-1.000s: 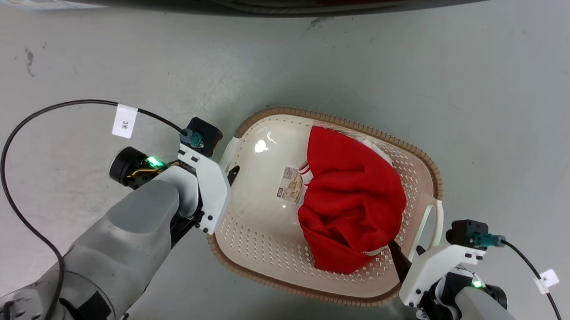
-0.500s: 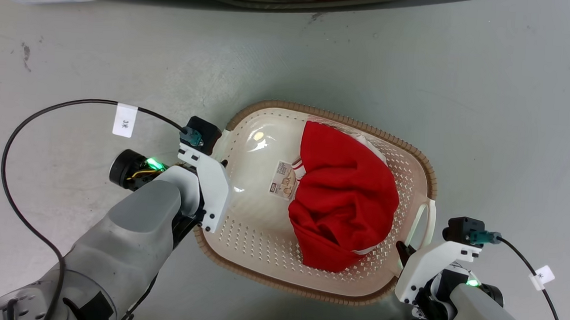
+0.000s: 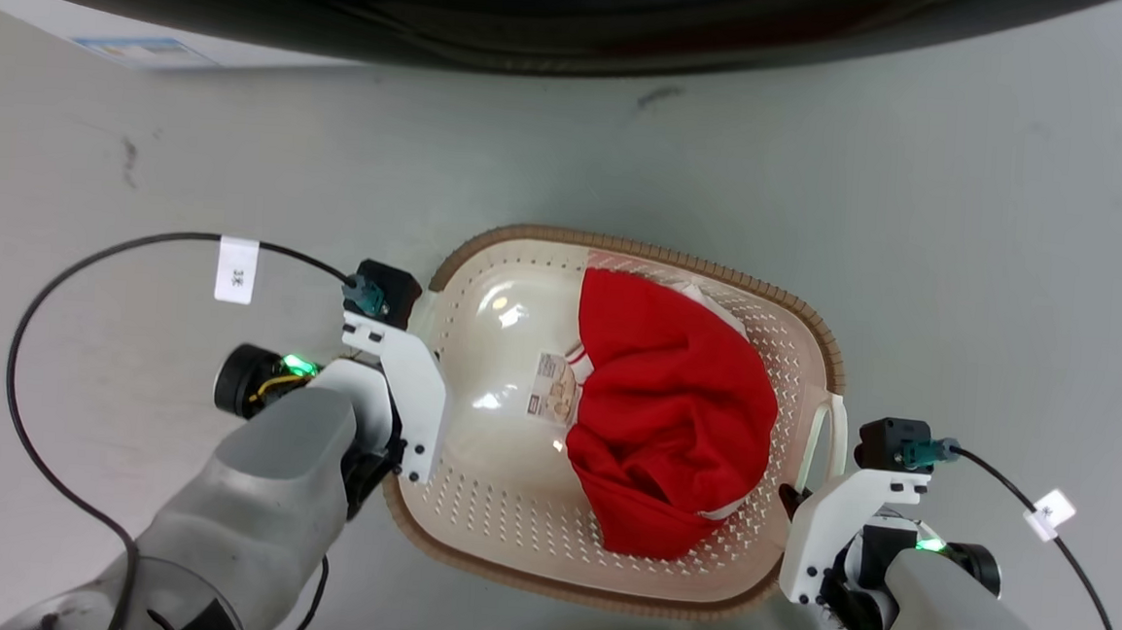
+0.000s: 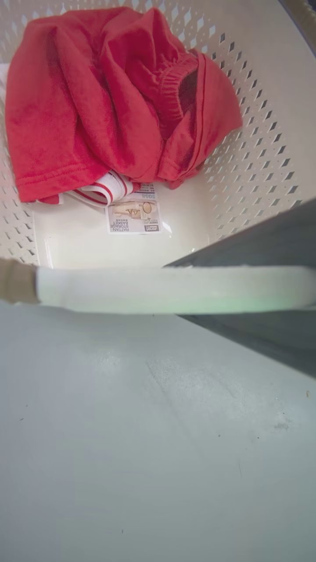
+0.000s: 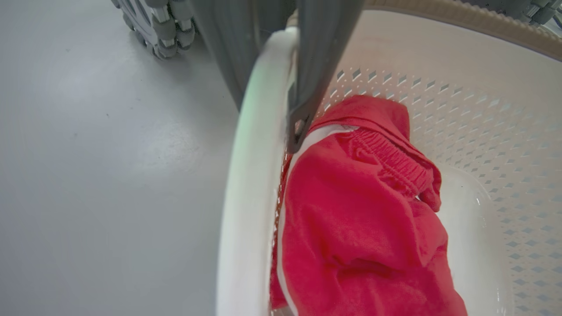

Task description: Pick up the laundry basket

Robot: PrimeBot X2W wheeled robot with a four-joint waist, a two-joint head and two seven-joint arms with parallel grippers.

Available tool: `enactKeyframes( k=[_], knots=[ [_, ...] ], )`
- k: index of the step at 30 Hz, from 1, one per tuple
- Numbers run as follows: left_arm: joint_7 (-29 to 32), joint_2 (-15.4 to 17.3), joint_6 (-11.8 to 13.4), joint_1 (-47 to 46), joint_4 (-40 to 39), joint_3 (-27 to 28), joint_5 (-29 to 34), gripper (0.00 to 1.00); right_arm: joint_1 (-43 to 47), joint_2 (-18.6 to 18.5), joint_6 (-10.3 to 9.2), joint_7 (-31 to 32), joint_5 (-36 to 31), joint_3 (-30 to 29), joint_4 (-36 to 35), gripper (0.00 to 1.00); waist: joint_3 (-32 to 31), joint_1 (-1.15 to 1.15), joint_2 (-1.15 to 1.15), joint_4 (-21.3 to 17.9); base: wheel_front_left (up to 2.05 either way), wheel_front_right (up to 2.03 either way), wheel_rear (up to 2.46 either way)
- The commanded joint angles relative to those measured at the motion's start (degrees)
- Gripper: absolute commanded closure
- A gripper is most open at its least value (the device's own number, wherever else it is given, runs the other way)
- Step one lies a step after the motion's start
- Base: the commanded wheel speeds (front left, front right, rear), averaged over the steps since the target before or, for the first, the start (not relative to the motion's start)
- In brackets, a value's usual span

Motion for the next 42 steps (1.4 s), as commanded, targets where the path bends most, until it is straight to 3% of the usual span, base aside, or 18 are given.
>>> enactKeyframes(
  k=[1,10,21,30,42],
  knots=[
    [0.2,-1.44,-0.56,1.01,-0.37,-0.12,-0.34,1.0,-1.56,0.33,0.02,0.85,-1.69,-0.45,-0.34,1.0,-2.26,0.0,0.0,1.41,0.0,0.0,0.0],
    [2.17,-3.21,-0.64,4.35,1.23,0.16,-3.24,1.0,-1.7,0.31,0.02,8.01,-12.6,-7.33,-0.35,1.0,-9.71,0.0,0.0,4.58,0.0,0.0,0.0],
    [5.94,-3.63,-0.64,6.91,2.14,0.69,-6.36,1.0,-0.7,0.44,0.0,17.05,-19.89,-12.51,-0.31,1.0,-18.15,0.0,0.0,8.07,0.0,0.0,0.0],
    [8.03,-3.45,-0.63,8.53,2.27,0.58,-7.77,1.0,0.53,0.47,0.01,24.58,-18.31,-11.89,-0.25,1.0,-24.44,0.0,0.0,9.69,0.0,0.0,0.0],
    [15.18,-2.25,-0.61,10.54,1.42,0.1,-9.97,1.0,0.05,0.48,0.02,38.58,-11.71,-7.67,-1.12,1.0,-32.1,0.0,0.0,9.87,0.0,0.0,0.0]
  ],
)
